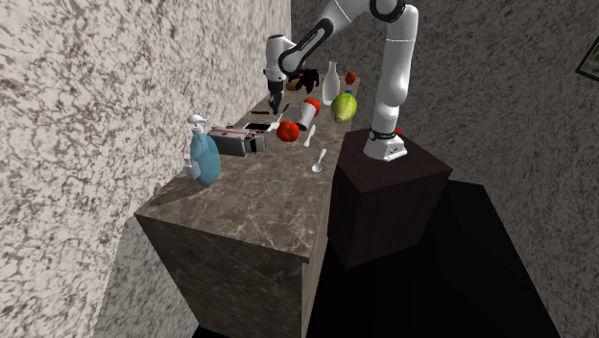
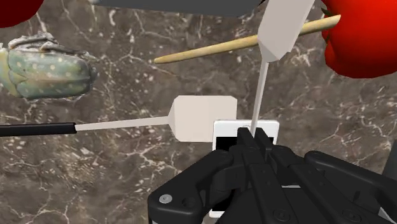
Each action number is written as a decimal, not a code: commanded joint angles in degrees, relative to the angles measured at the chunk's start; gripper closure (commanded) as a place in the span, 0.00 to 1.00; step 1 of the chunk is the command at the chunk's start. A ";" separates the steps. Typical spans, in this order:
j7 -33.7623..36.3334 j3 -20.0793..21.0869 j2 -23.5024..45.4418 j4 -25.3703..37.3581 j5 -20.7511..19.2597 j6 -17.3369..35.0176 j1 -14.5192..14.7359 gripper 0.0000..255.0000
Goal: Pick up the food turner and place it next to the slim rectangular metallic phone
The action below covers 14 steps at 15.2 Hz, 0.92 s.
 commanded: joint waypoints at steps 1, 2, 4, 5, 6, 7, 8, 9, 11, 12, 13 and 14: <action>-3.20 -1.31 0.01 0.10 0.37 -0.06 -1.51 1.00; -4.73 -1.96 0.44 0.66 0.56 -0.19 -2.25 1.00; -7.76 -3.21 1.44 1.98 0.98 -0.51 -3.75 1.00; -9.26 -3.82 2.01 2.74 1.21 -0.70 -4.49 1.00; -10.76 -4.40 2.63 3.57 1.46 -0.92 -5.24 1.00; -12.24 -4.98 3.29 4.46 1.72 -1.16 -5.98 1.00; -13.71 -5.52 4.00 5.41 1.99 -1.42 -6.73 1.00; -15.17 -6.03 4.76 6.43 2.28 -1.71 -7.50 1.00; -18.03 -6.99 6.39 8.67 2.89 -2.37 -9.05 1.00; -19.44 -7.45 7.27 9.89 3.21 -2.74 -9.82 1.00; -20.83 -7.87 8.19 11.18 3.55 -3.15 -10.60 1.00; -22.20 -8.26 9.15 12.54 3.89 -3.58 -11.41 1.00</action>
